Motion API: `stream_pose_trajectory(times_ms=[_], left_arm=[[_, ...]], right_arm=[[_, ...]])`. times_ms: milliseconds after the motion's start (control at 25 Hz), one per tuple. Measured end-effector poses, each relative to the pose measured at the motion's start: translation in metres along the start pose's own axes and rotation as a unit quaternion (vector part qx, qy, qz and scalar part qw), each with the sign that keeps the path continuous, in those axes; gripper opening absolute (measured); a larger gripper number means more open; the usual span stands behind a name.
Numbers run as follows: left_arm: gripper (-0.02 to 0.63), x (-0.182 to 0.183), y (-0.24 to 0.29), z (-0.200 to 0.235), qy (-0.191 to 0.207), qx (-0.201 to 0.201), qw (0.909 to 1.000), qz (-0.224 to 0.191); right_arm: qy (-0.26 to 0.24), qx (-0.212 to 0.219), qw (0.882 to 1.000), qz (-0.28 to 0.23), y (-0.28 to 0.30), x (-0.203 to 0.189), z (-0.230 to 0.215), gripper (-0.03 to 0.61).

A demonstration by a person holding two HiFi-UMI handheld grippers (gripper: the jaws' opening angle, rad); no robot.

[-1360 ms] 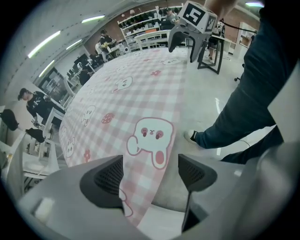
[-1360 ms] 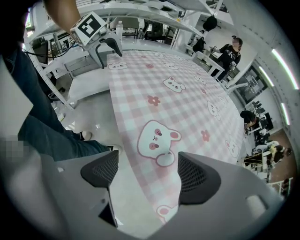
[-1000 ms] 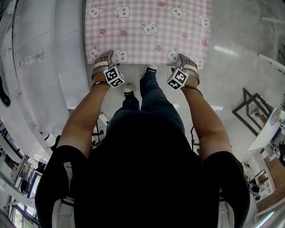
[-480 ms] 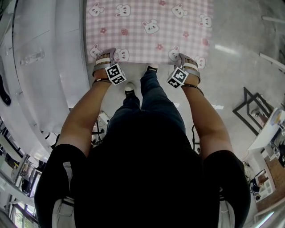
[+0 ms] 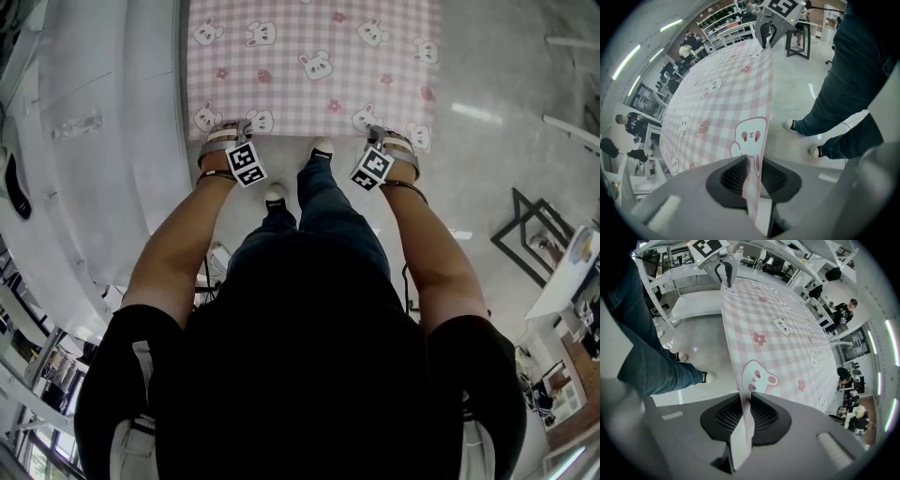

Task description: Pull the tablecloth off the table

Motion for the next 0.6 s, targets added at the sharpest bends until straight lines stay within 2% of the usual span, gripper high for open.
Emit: stream_pose_trajectory(times_ms=[200,480,600], left_arm=[[0.011,0.002,-0.008,0.008,0.004,-0.003,1.0,0.004],[0.003,0.007,-0.023,0.019,-0.001,-0.015,0.9999,0.008],[0.003,0.009,-0.022,0.038,-0.001,-0.026,0.9996,0.007]], right_arm=[[0.0,-0.001,1.0,0.001,-0.008,-0.001,-0.01,0.037],[0.008,0.016,1.0,0.009,-0.014,-0.004,-0.017,0.029],[0.015,0.029,0.999,0.014,-0.008,0.001,-0.031,0.029]])
Point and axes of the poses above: the fingertips, and each gripper's own axes: y forward along the fingers, z to its left, x out of its top, the point moved 9 cm from there along -y, backward along the fingers, and after that the axes turned 8 degrees about z, right-handed, at the moved point
